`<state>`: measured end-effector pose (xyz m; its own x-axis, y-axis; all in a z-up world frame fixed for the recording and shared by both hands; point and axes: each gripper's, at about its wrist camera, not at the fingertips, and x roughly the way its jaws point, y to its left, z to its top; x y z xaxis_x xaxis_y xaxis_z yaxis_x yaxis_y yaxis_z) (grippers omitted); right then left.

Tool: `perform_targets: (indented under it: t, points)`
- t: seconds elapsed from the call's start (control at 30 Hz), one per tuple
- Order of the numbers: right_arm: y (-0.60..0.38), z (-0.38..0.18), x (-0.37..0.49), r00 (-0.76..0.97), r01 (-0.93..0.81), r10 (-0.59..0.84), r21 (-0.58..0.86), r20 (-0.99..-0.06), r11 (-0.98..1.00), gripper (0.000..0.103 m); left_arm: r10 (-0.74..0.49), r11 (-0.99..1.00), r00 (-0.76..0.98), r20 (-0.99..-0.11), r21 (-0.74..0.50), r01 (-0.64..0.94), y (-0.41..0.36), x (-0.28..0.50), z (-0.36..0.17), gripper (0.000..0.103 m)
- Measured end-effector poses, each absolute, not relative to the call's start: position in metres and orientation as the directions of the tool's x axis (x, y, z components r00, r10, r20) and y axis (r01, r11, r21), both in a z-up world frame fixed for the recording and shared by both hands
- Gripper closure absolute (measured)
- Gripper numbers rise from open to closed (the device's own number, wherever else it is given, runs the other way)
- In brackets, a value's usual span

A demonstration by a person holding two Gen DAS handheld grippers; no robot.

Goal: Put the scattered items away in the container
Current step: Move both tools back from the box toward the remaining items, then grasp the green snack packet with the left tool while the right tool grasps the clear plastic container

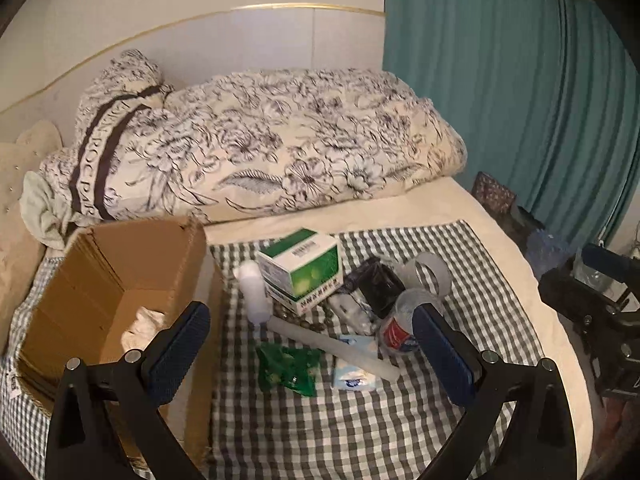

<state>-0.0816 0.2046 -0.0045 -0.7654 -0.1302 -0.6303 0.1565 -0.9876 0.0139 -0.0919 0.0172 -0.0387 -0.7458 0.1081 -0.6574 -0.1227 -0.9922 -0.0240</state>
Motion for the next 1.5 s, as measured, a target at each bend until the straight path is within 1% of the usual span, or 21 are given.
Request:
perform_targets:
  t: [0.23,0.37,0.4,0.5,0.67,0.77,0.97,1.27,1.5]
  points:
    - [0.212,-0.028,-0.09,-0.744,0.165,-0.148,0.036,-0.651,-0.986,0.001,0.101,-0.991,-0.745,-0.659,-0.005,-0.13,0.024,-0.095,-0.062,0.0]
    - [0.215,-0.041,-0.096,-0.73,0.169,-0.158,0.048,-0.665,-0.984,0.007,0.08,-0.992,-0.723,-0.686,0.016,-0.125,0.025,-0.1,-0.08,0.003]
    - [0.215,-0.046,-0.098,-0.725,0.17,-0.16,0.05,-0.67,-0.984,0.01,0.072,-0.992,-0.72,-0.69,0.025,-0.123,0.025,-0.101,-0.084,0.003]
    - [0.215,-0.057,-0.102,-0.709,0.173,-0.163,0.055,-0.686,-0.983,0.013,0.058,-0.993,-0.712,-0.7,0.034,-0.115,0.025,-0.104,-0.094,0.006]
    - [0.212,-0.075,-0.11,-0.684,0.182,-0.171,0.061,-0.709,-0.981,0.013,0.054,-0.996,-0.687,-0.725,0.012,-0.091,0.017,-0.11,-0.113,0.007]
    - [0.209,-0.085,-0.115,-0.672,0.185,-0.17,0.059,-0.721,-0.981,0.013,0.042,-0.997,-0.659,-0.751,0.007,-0.072,0.01,-0.115,-0.128,0.01]
    - [0.201,-0.103,-0.124,-0.65,0.194,-0.178,0.065,-0.739,-0.979,0.013,0.04,-0.999,-0.624,-0.78,-0.021,-0.037,-0.001,-0.125,-0.149,0.011]
    - [0.191,-0.129,-0.14,-0.614,0.205,-0.171,0.054,-0.77,-0.977,0.013,0.005,-1.0,-0.579,-0.816,0.011,-0.024,0.001,-0.142,-0.182,0.011]
    - [0.186,-0.148,-0.155,-0.593,0.204,-0.165,0.051,-0.788,-0.978,0.013,0.005,-0.999,-0.552,-0.834,0.014,-0.029,0.002,-0.154,-0.201,0.011]
